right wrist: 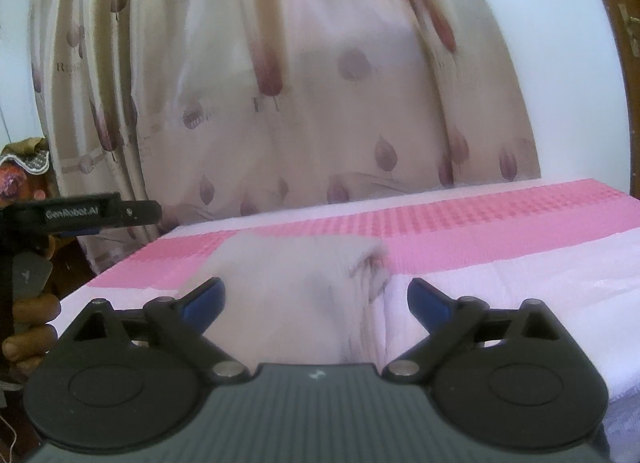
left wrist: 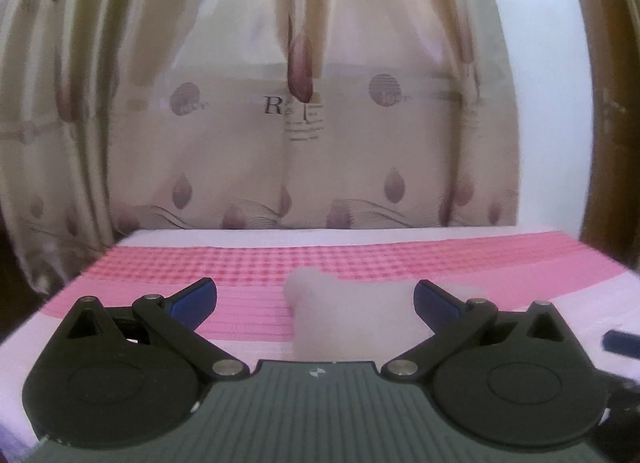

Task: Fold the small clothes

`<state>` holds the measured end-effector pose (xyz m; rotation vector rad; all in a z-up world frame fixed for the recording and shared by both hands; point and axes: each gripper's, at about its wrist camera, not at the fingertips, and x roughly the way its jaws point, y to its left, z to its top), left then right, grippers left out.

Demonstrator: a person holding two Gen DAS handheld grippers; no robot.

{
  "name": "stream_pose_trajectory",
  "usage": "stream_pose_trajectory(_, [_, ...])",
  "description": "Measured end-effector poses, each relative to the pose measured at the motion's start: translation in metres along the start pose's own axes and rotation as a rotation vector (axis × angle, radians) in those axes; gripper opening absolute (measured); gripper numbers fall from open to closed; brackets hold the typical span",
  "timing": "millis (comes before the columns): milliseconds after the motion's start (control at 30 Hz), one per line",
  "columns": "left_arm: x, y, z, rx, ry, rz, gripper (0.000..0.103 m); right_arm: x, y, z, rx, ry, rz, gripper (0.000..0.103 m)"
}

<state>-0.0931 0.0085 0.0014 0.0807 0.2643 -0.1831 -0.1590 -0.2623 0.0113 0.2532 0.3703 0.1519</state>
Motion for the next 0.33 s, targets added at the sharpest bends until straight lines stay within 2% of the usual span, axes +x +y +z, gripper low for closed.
stream_pose_trajectory(333, [-0.0002, 0.0015, -0.0065, -0.009, -0.012, -0.014, 0.103, 0.0001, 0.0074, 0.0009, -0.058, -0.012, -0.072, 0.099])
